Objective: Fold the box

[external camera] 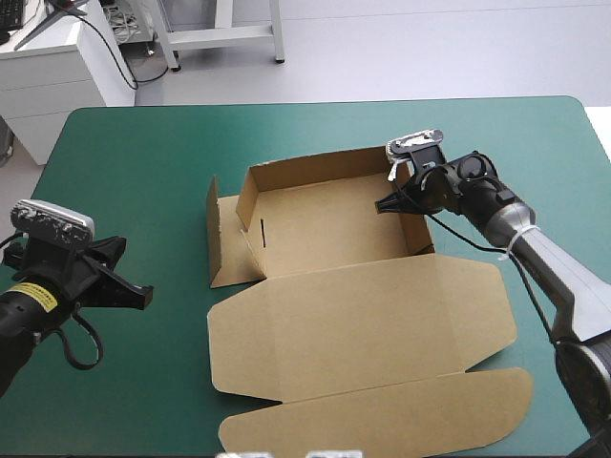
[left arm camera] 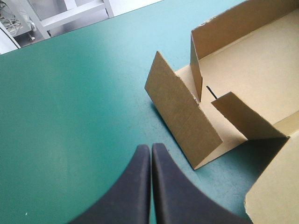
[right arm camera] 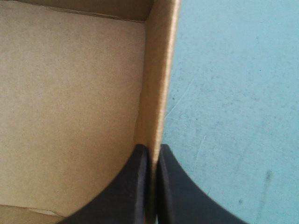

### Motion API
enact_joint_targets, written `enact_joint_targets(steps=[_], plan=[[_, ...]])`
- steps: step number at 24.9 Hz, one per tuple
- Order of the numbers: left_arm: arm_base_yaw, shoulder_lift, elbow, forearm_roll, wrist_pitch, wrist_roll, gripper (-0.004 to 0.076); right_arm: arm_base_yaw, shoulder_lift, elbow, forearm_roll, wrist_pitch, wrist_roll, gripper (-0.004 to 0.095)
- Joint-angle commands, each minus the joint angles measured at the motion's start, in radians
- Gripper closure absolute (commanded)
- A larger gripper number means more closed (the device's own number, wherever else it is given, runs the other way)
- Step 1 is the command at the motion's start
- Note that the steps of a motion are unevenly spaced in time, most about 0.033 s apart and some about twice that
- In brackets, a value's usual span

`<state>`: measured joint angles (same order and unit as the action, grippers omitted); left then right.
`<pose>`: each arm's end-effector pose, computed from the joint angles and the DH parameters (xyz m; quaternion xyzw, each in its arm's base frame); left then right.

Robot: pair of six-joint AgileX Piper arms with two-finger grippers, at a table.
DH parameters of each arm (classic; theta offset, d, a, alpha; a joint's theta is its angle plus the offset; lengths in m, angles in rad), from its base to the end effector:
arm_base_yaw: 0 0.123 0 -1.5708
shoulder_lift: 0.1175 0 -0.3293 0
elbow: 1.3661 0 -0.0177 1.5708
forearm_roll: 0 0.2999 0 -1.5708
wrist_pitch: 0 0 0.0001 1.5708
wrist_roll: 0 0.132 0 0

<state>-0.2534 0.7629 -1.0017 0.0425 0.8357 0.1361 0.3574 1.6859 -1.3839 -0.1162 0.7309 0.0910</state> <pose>0.1790 -0.0421 0.4253 0.1711 0.8452 -0.0089 0.5062 0.4251 0.1478 0.2903 -0.1551 0.9377 0.0193 0.3104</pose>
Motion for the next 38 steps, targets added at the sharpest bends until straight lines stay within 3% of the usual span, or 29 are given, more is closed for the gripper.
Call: enact_joint_targets(steps=[1,5,7,12,15,28,32,34,38], plan=[[-0.001,-0.003,-0.022,-0.008,-0.055,-0.003,0.0733,0.007,-0.010,-0.006,0.026,0.086,-0.015,0.0893],[-0.001,-0.003,-0.022,-0.008,-0.057,-0.003,0.0733,0.007,-0.010,-0.020,0.012,0.105,-0.013,0.0774],[-0.001,-0.003,-0.022,-0.008,-0.055,-0.003,0.0733,0.007,-0.010,-0.041,0.012,0.138,-0.009,0.0637],[-0.001,-0.003,-0.022,-0.008,-0.034,-0.002,0.0732,0.007,-0.038,-0.110,0.014,0.232,-0.028,0.0177],[-0.001,-0.003,-0.022,-0.008,-0.035,-0.002,0.0732,0.007,-0.079,-0.154,0.016,0.268,-0.040,0.0027],[-0.001,-0.003,-0.022,-0.008,-0.035,-0.002,0.0733,0.007,-0.295,-0.266,0.042,0.359,-0.052,0.0026],[-0.001,-0.003,-0.022,-0.010,-0.035,-0.002,0.0733,0.007,-0.218,-0.266,0.028,0.340,0.002,0.0030],[-0.001,-0.003,-0.022,-0.049,-0.026,-0.002,0.0733,0.007,-0.147,-0.266,-0.003,0.274,0.076,0.0030],[-0.001,-0.003,-0.022,-0.091,-0.024,0.000,0.0733,-0.003,-0.008,-0.266,0.020,0.242,0.076,0.0030]])
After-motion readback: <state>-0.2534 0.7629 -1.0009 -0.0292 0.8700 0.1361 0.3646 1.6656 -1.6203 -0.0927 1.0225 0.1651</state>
